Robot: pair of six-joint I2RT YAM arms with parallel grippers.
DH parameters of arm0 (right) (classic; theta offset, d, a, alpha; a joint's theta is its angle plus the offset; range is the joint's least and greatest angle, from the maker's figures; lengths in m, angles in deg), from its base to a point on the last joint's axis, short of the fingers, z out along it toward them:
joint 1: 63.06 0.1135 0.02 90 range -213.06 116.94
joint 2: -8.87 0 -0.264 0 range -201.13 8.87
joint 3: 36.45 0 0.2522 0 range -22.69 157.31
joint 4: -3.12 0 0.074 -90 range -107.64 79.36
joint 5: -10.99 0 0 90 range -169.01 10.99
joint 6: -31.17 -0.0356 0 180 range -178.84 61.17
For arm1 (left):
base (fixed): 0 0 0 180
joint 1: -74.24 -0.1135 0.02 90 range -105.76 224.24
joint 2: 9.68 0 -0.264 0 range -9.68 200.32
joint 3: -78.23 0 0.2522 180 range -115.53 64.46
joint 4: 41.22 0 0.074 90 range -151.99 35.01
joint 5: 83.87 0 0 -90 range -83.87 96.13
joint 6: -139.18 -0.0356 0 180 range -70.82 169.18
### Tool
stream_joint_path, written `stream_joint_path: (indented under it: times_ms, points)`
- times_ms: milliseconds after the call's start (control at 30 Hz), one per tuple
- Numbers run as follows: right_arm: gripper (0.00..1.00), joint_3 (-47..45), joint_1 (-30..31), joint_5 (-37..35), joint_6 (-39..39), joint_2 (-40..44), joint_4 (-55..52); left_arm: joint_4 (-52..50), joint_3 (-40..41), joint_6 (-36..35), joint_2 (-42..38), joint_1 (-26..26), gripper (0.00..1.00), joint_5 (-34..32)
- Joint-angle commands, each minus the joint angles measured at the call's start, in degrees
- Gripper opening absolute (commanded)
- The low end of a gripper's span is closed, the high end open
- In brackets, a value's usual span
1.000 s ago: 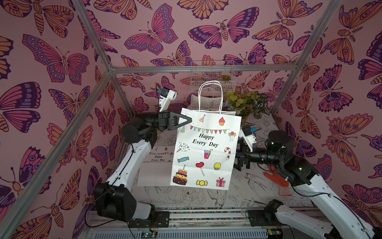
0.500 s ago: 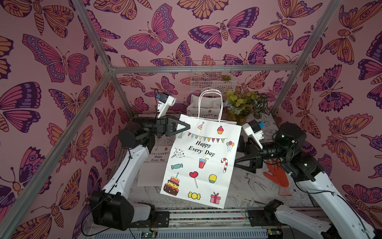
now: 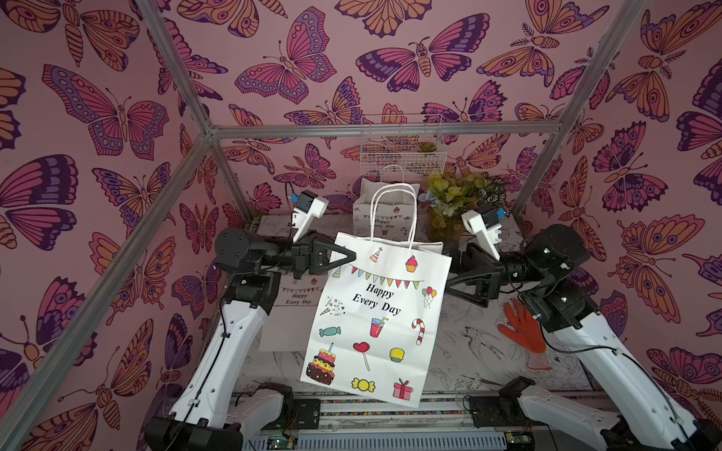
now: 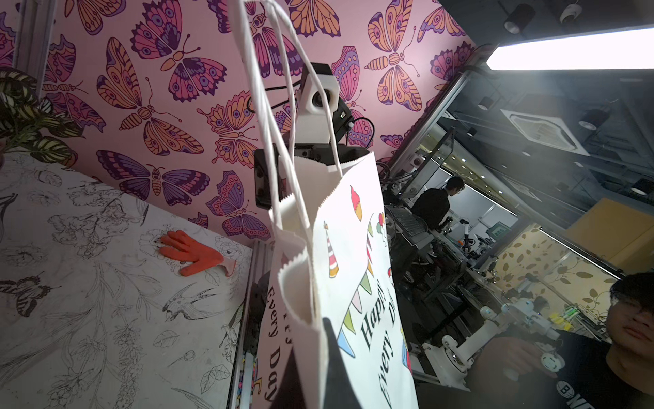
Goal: Put away the paper bag
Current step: Press the paper bag.
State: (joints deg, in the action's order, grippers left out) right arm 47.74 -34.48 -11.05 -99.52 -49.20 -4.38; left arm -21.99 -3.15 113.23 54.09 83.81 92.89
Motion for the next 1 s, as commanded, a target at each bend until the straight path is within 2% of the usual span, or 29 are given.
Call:
stream_joint_path:
  times_ms: [0, 133, 400, 667, 833, 967]
  points:
    - [0.99, 0.51, -0.10, 1.52, 0.35, 1.45, 0.94, -5.26, 0.70, -5.64, 0.05, -1.78, 0.00, -1.65]
    - [0.99, 0.48, -0.19, 2.22, 2.71, 2.60, -1.80, -5.19, 1.08, -6.28, 0.17, -2.88, 0.00, -3.18]
    - [0.99, 1.67, 0.11, 0.08, -0.80, -2.80, 2.60, -5.24, -0.02, -7.00, 1.51, -3.05, 0.00, -4.54]
    - [0.83, 2.95, 0.42, -5.48, 0.87, -6.66, 1.07, -5.05, -0.83, -8.10, 2.83, -3.15, 0.00, -6.83]
    - [0.75, 2.70, 0.38, -7.69, 0.70, -6.53, 2.89, -3.71, -1.14, -8.07, 3.98, -3.19, 0.00, -8.17]
    - [0.64, 2.13, 0.43, -9.76, -0.40, -6.85, 5.13, -2.61, -0.52, -7.84, 4.09, -3.22, 0.00, -8.58]
